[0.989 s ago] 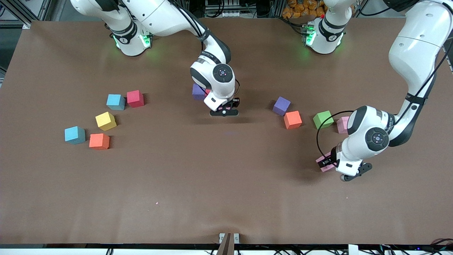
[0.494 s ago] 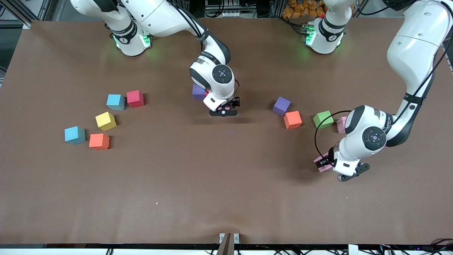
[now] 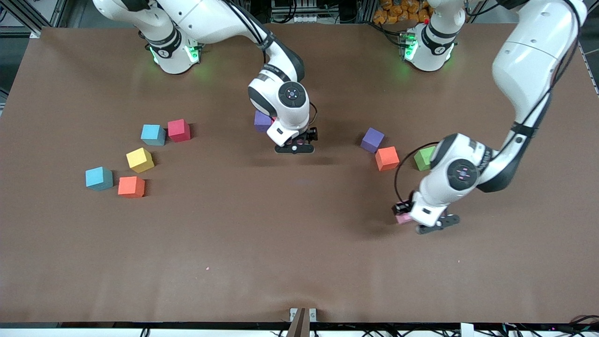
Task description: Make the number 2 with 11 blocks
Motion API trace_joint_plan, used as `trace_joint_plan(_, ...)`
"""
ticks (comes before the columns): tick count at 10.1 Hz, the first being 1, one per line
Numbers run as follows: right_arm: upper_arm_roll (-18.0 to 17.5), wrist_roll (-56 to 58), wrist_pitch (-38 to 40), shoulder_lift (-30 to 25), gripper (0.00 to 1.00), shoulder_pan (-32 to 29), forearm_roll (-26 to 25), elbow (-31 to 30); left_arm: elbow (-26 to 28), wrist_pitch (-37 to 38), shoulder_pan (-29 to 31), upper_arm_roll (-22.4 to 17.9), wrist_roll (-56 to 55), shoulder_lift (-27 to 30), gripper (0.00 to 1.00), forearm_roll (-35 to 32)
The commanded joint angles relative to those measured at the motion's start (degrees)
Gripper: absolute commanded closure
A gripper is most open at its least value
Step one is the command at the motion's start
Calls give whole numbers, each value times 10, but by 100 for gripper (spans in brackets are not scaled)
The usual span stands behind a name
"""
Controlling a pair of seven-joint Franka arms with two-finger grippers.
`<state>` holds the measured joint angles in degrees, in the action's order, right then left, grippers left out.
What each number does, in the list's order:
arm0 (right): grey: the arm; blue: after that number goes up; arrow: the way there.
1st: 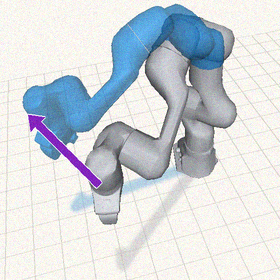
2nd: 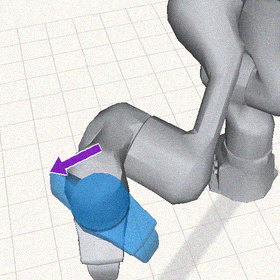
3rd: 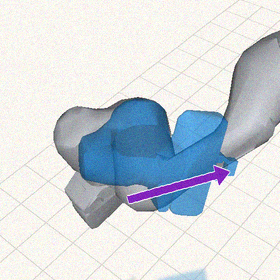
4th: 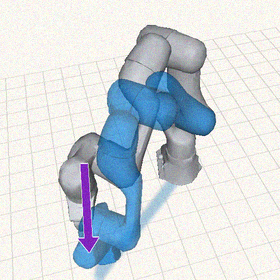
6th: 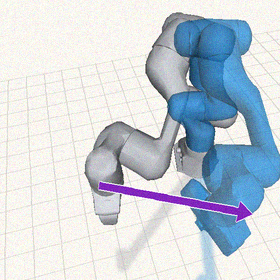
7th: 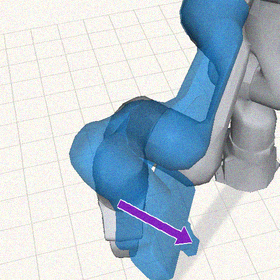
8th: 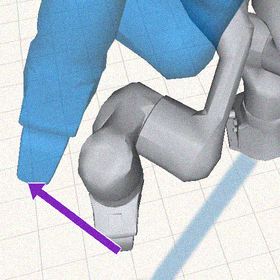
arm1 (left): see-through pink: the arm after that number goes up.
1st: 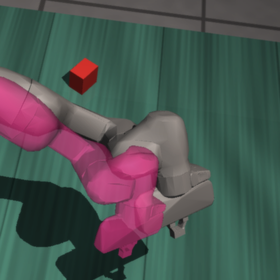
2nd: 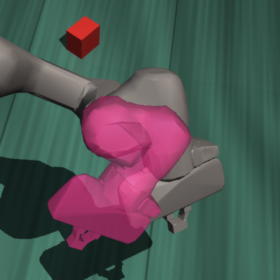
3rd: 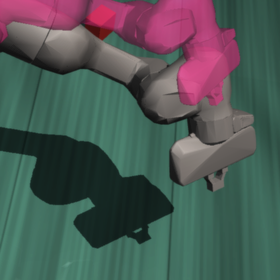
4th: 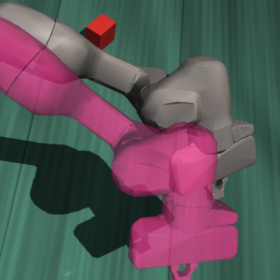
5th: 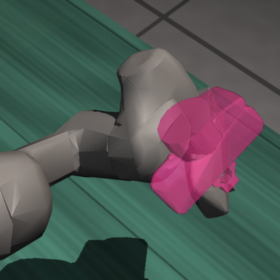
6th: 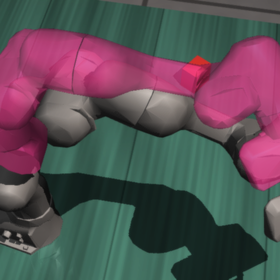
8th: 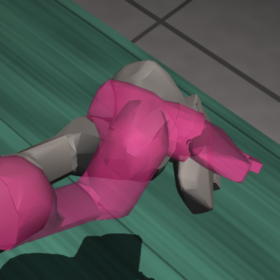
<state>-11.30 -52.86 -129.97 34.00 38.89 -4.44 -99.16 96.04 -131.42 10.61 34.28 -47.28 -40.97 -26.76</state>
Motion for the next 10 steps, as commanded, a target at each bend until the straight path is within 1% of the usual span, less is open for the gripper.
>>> trace_joint_plan(1,-11,4,36,-60,0,-36,7,-14,-28,13,-69,-10,-4,5,32,-11)
trace_joint_plan(2,-13,7,59,-85,0,-57,7,-15,-33,13,-96,-10,-4,3,32,-8)
trace_joint_plan(3,-13,36,88,-104,0,-84,7,-16,-38,14,-121,-10,-5,4,32,-8)
trace_joint_plan(4,-13,115,109,-128,0,-118,8,-37,-39,26,-147,-10,-5,4,32,-6)
trace_joint_plan(5,-13,197,108,-157,0,-149,9,-62,-44,27,-174,-10,-6,3,32,-3)
trace_joint_plan(7,-12,341,109,-197,0,-208,10,-94,-64,27,-213,-10,-6,-16,32,-3)
trace_joint_plan(8,-13,401,109,-211,0,-239,10,-105,-82,27,-238,-18,-7,-30,32,-3)
trace_joint_plan(9,-12,446,108,-223,0,-266,10,-124,-101,27,-275,-45,-10,-43,32,0)
trace_joint_plan(10,-10,500,105,-228,0,-297,10,-143,-125,27,-318,-80,-35,-60,32,12)
